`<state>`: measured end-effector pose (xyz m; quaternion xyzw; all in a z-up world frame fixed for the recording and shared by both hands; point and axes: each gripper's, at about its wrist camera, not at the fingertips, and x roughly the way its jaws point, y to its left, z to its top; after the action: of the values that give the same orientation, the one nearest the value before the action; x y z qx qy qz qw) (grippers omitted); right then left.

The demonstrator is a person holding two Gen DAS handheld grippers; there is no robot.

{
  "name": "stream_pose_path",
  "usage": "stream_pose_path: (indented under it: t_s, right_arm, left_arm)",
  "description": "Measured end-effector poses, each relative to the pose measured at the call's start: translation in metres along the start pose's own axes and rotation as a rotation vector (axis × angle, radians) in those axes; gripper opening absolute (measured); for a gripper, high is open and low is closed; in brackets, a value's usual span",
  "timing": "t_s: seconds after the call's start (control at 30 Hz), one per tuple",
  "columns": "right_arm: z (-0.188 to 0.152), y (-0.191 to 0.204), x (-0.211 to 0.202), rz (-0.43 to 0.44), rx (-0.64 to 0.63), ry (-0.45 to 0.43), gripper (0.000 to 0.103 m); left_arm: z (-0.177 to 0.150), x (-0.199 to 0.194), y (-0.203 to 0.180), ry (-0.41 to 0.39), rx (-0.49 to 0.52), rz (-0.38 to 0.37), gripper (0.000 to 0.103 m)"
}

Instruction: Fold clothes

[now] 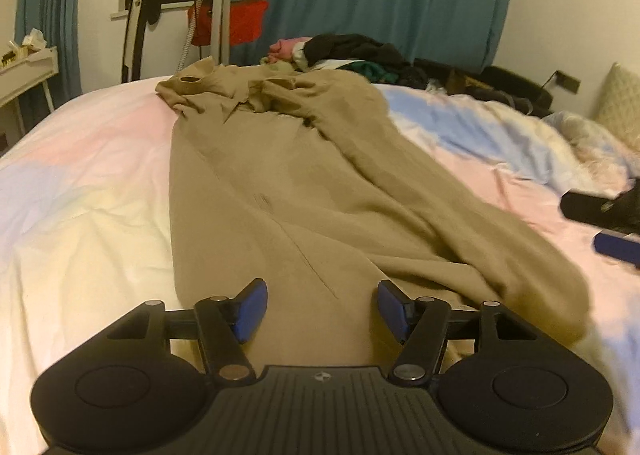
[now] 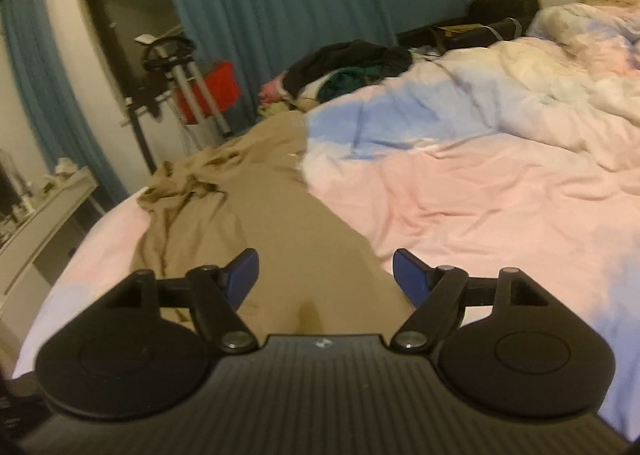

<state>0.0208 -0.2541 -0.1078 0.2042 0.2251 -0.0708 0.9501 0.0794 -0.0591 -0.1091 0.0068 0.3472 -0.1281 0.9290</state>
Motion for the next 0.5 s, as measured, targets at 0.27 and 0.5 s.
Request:
stream_pose_path:
  t_s: [0.27,0.5]
  right_arm:
    - [-0.01,0.026,0.048,0.082,-0.083,0.074,0.076]
    - [-0.024,0.045,0.064,0.087,-0.195,0.118,0.075]
  left_arm:
    - [0.004,0.011,0.026,0.015,-0.085,0.025,0.001]
    - [0.027,-0.035,0.07,-0.075,-0.269,-0.004,0.0]
